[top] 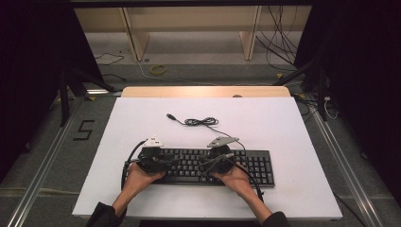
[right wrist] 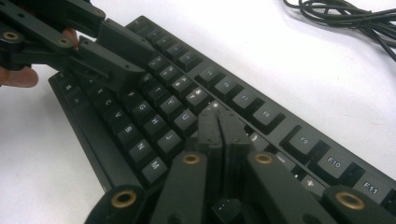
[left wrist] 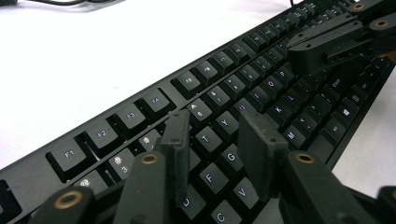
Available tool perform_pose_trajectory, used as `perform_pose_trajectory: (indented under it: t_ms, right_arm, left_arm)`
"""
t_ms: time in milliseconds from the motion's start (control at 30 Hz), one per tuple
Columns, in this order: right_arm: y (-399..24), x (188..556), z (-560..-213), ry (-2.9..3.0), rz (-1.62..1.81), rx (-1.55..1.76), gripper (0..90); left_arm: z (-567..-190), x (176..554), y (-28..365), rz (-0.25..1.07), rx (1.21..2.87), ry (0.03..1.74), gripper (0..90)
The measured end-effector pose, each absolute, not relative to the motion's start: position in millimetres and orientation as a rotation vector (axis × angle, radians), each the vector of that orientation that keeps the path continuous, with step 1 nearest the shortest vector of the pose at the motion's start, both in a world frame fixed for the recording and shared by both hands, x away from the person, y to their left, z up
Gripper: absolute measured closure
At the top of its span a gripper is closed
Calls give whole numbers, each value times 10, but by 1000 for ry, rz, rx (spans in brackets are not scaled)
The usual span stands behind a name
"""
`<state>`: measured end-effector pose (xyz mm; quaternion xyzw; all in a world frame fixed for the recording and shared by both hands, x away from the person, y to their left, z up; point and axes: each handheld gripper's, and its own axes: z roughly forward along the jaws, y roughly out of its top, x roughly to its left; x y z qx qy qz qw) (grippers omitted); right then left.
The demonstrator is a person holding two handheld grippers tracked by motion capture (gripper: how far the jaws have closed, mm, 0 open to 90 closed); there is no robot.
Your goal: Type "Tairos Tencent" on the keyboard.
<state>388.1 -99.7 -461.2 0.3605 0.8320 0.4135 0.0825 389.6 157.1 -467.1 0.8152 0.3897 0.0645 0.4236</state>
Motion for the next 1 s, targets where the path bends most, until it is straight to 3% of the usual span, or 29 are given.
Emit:
perform_pose_trajectory:
  t_ms: [433, 1000]
  right_arm:
    - [-993, 3884, -4614, 2488, 1236, 1073, 900]
    - [-920, 3955, -4732, 2506, 1167, 1102, 900]
  left_arm:
    - [-4662, 3888, 1598, 149, 2019, 986, 479]
    - [-4630, 3870, 1685, 145, 1984, 1004, 426]
